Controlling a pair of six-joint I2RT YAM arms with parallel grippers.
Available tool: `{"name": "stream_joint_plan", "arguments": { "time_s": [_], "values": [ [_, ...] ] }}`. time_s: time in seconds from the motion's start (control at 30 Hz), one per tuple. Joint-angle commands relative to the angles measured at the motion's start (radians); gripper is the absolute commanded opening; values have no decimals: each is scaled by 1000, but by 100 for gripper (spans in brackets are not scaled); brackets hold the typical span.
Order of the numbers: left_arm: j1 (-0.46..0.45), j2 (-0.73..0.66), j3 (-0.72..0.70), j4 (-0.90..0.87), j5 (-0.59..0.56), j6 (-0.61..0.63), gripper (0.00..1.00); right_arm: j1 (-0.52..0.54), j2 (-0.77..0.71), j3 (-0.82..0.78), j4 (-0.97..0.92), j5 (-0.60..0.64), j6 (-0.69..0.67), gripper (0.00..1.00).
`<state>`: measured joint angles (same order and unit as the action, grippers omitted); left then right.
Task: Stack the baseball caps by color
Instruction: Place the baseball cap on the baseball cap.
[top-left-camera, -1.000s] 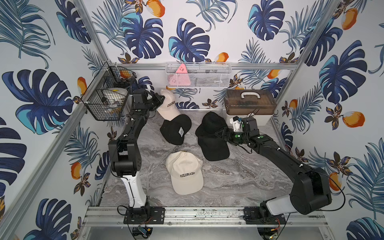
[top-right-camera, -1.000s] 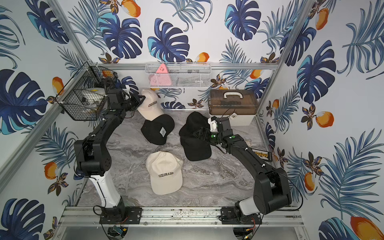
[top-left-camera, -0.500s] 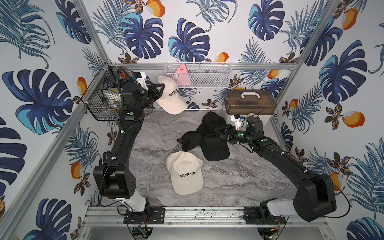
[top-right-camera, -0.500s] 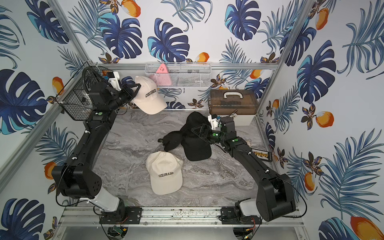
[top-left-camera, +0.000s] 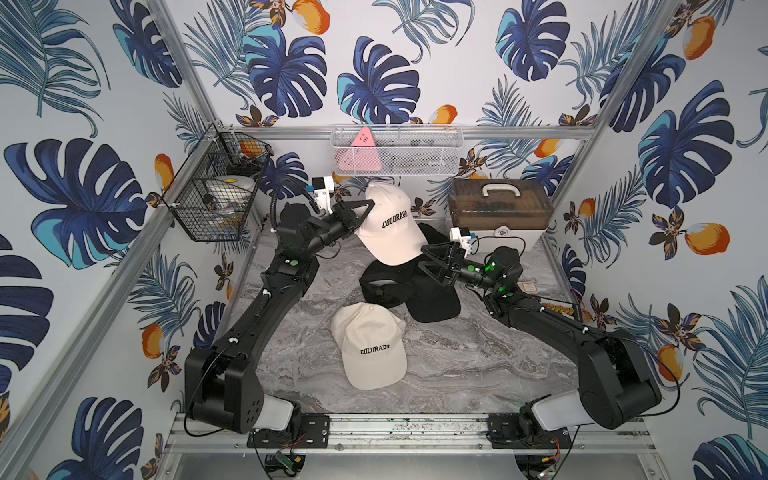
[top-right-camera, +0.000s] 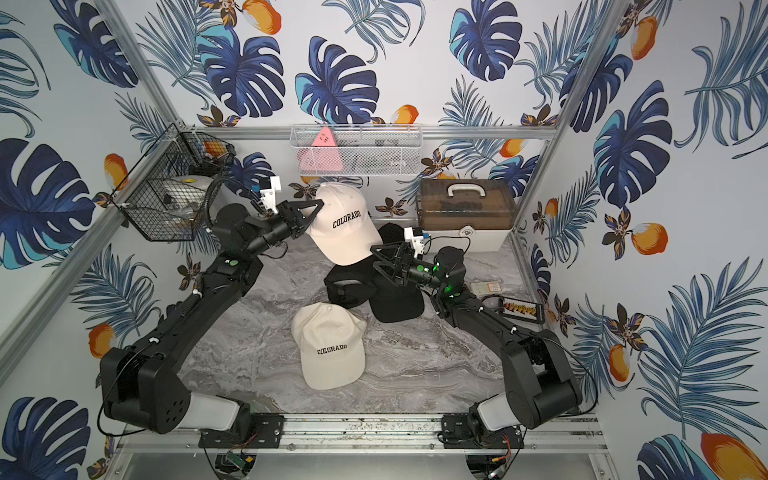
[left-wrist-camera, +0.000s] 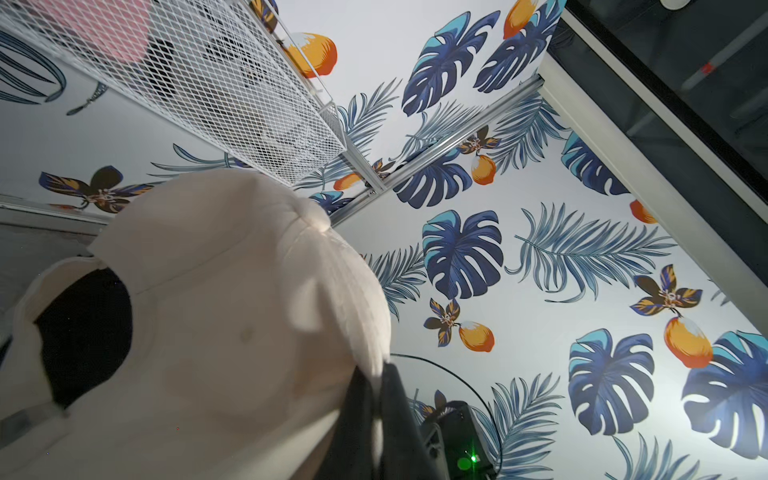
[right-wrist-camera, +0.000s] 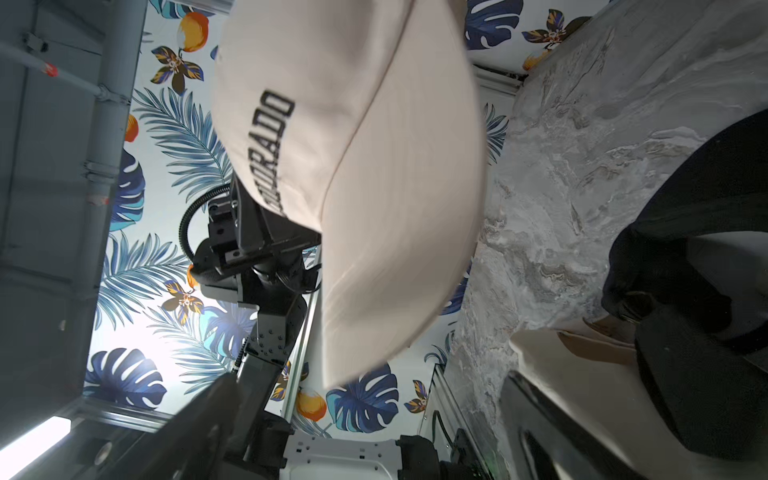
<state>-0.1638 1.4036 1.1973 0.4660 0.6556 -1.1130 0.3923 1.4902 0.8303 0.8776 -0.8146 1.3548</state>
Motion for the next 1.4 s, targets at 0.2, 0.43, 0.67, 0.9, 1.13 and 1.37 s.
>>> {"name": "stream_joint_plan", "arguments": {
  "time_s": [0.2, 0.43, 0.67, 0.9, 1.13, 1.37],
  "values": [
    [-9, -63, -117, 123, 182, -80, 0, 0, 90, -17, 363, -18, 182, 92],
    [-9, -74, -142, 166, 329, -127, 0, -10, 126, -28, 383, -42, 144, 93],
    [-8, -104, -158, 57, 445, -61, 0, -44, 123, -51, 401, -45, 147, 91],
    [-8, -165, -101, -443, 405, 307, 0, -64, 92, -60, 361, -72, 111, 64],
    [-8, -164, -111, -493, 394, 348, 0, -64, 68, -74, 300, -82, 61, 20],
    [-8, -203, -53, -824, 259, 605, 0, -57, 44, -121, 267, -83, 42, 0]
  ]
}}
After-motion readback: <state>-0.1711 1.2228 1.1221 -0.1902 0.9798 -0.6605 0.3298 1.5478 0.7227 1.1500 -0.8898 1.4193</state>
